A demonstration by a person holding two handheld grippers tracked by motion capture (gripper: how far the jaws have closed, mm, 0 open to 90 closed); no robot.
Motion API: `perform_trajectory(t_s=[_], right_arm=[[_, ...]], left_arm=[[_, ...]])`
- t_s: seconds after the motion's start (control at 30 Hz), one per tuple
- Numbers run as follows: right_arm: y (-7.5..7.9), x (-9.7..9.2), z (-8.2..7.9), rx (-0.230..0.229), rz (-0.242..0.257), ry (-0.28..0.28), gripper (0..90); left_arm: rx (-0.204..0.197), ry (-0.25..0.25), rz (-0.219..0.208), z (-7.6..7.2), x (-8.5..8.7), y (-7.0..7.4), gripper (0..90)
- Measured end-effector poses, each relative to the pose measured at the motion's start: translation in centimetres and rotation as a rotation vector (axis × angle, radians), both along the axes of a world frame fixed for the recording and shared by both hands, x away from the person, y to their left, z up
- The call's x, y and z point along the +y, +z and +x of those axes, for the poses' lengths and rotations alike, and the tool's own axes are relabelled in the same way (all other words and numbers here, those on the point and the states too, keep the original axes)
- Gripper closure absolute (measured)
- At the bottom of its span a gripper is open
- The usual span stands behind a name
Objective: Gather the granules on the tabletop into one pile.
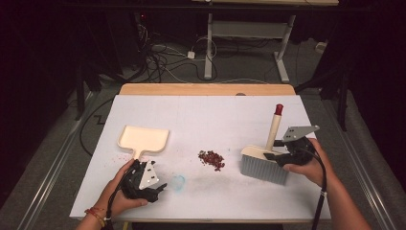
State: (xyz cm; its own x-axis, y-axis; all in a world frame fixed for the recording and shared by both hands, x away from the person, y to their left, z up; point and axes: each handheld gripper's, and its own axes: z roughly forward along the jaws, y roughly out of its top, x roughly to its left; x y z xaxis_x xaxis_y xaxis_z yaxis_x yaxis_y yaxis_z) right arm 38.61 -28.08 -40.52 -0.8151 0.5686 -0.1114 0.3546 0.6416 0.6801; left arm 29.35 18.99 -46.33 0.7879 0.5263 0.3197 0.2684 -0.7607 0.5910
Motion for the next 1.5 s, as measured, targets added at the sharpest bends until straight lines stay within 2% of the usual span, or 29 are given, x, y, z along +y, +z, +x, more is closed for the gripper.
perform_trajectory(t_s=[0.07, 0.17, 0.2, 0.27, 0.37, 0.4, 0.5, 0.6, 0.63, 0.73, 0.9, 0.97, 1.07, 1.13, 1.2, 1.27, 1.3, 1.37, 1.4, 1.43, 1.5], right_arm=[[-0.5, 0.1, 1.2, 0.011, 0.004, -0.034, 42.2], [-1.2, 0.2, 2.7, -0.016, 0.028, -0.139, 44.6], [-1.4, 0.3, 3.0, -0.029, 0.016, -0.191, 45.4], [-1.8, 0.6, 3.5, -0.035, 0.012, -0.243, 47.3], [-2.3, 0.8, 3.9, -0.026, 0.026, -0.350, 48.2], [-2.6, 1.0, 4.2, -0.002, 0.057, -0.372, 47.8], [-3.6, 1.6, 4.9, 0.032, 0.054, -0.435, 46.3], [-4.7, 2.4, 5.7, 0.087, 0.043, -0.438, 46.9], [-5.1, 2.9, 5.9, 0.107, 0.024, -0.435, 47.3], [-5.3, 3.6, 6.2, 0.096, -0.033, -0.438, 44.8], [-5.2, 2.8, 6.5, 0.112, -0.023, -0.442, 49.2], [-5.4, 2.2, 6.7, 0.125, -0.010, -0.439, 48.6], [-5.3, 1.8, 6.6, 0.117, -0.010, -0.449, 44.6], [-5.0, 1.7, 6.4, 0.084, -0.002, -0.448, 41.6], [-4.3, 1.5, 5.8, 0.045, 0.038, -0.433, 39.4], [-3.2, 1.2, 4.8, -0.024, 0.084, -0.398, 39.4], [-2.6, 1.1, 4.0, -0.074, 0.108, -0.366, 39.4], [-1.4, 1.1, 2.4, -0.159, 0.144, -0.316, 38.9], [-0.9, 1.1, 1.7, -0.179, 0.148, -0.300, 39.7], [-0.7, 1.1, 1.6, -0.179, 0.120, -0.317, 41.0], [-1.0, 0.9, 2.1, -0.139, 0.075, -0.365, 45.9]], left_arm=[[0.003, -0.001, 0.000, 0.0, 0.0, 0.0, 17.8], [0.002, 0.000, -0.002, 0.0, 0.1, 0.0, 17.8], [0.003, 0.000, -0.003, 0.0, 0.1, 0.0, 17.8], [0.001, 0.001, -0.005, 0.1, 0.1, 0.0, 17.8], [0.004, -0.001, -0.006, 0.1, 0.1, 0.0, 17.8], [0.005, -0.001, -0.003, 0.1, 0.1, -0.1, 17.8], [0.004, -0.005, 0.003, 0.1, 0.0, -0.1, 17.8], [0.007, -0.002, 0.003, 0.1, 0.0, -0.1, 17.8], [0.008, -0.002, 0.003, 0.1, 0.0, -0.1, 17.8], [0.009, -0.002, 0.001, 0.1, 0.1, -0.1, 17.8], [0.010, 0.000, -0.002, 0.1, 0.2, -0.1, 17.8], [0.010, 0.000, -0.004, 0.1, 0.2, -0.1, 17.8], [0.004, 0.002, -0.006, 0.1, 0.2, 0.0, 17.8], [-0.003, 0.004, -0.018, 0.1, 0.2, 0.1, 17.8], [-0.016, 0.012, -0.032, 0.1, 0.4, 0.4, 17.8], [-0.026, 0.022, -0.053, 0.2, 0.5, 0.6, 17.8], [-0.031, 0.028, -0.066, 0.3, 0.6, 0.7, 17.5], [-0.035, 0.039, -0.070, 0.5, 0.7, 0.7, 17.2], [-0.035, 0.042, -0.068, 0.6, 0.6, 0.7, 17.2], [-0.032, 0.043, -0.068, 0.6, 0.6, 0.7, 17.2], [-0.025, 0.040, -0.065, 0.5, 0.5, 0.6, 17.2]])
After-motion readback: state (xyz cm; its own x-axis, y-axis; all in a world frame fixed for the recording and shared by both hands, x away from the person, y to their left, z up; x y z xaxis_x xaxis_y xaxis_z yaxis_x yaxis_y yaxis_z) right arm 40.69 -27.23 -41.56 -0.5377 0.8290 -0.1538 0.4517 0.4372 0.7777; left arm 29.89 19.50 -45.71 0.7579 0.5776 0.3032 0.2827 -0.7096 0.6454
